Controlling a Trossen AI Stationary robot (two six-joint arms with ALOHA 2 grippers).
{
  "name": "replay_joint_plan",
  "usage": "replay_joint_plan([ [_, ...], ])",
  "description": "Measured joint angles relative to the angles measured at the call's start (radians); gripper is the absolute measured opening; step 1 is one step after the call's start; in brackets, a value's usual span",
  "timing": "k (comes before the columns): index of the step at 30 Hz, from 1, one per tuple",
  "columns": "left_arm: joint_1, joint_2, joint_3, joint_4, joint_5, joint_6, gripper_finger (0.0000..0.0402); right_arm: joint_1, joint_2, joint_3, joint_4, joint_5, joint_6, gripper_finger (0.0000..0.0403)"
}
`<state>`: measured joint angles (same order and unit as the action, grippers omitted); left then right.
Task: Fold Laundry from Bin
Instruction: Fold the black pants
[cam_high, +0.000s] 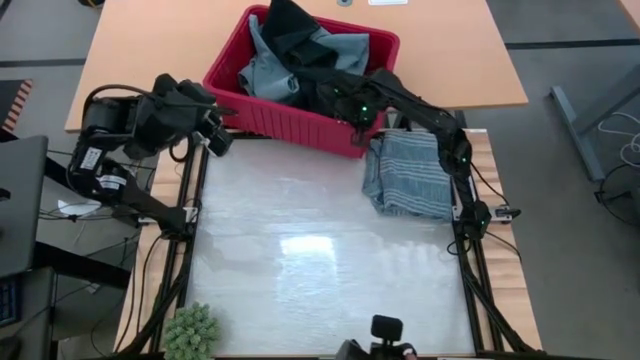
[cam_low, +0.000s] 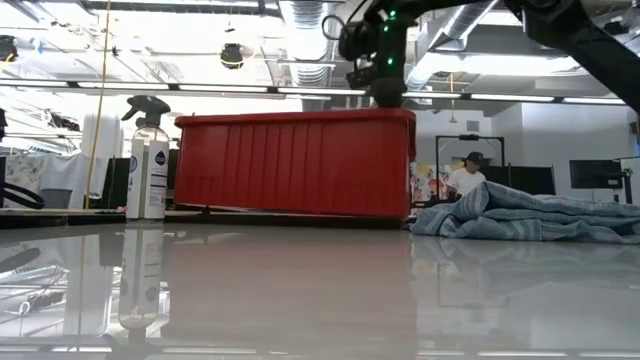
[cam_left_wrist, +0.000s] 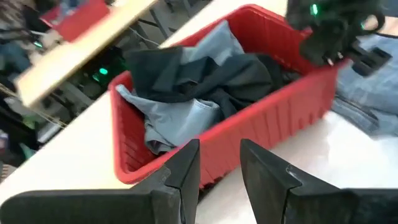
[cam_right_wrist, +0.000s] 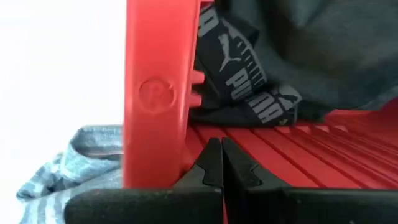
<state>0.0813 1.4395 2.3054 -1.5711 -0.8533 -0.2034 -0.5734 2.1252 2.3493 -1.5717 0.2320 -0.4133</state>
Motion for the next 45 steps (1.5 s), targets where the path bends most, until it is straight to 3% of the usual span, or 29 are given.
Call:
replay_joint_plan([
  [6,0.145,0.031,0.000,0.015,0.073,0.057,0.0094,0.014,-0.172,0.000,0.119,0.011,0.025,0.0016],
  [13,0.402,0.189,0.000,0.127,0.173,0.316,0.0008,0.056,-0.366,0.002,0.180,0.029,0.112,0.0017],
  [17,0.553,0.306,0.000,0.202,0.182,0.457,0.0001,0.104,-0.442,0.002,0.181,0.040,0.131,0.0016],
  [22,0.752,0.432,0.000,0.220,0.379,0.483,0.0000,0.179,-0.494,0.002,0.181,0.085,0.153,0.0016],
  [26,0.846,0.501,-0.001,0.265,0.397,0.492,0.0000,0.232,-0.520,0.002,0.180,0.086,0.159,0.0016],
  [31,0.906,0.557,0.000,0.219,0.424,0.461,0.0000,0.276,-0.531,0.002,0.181,0.087,0.179,0.0016],
  [38,0.894,0.610,0.000,0.083,0.478,0.392,0.0000,0.317,-0.529,0.002,0.181,0.088,0.179,0.0016],
  [45,0.859,0.615,0.001,0.004,0.632,0.271,0.0000,0.325,-0.527,0.002,0.187,0.088,0.180,0.0017],
])
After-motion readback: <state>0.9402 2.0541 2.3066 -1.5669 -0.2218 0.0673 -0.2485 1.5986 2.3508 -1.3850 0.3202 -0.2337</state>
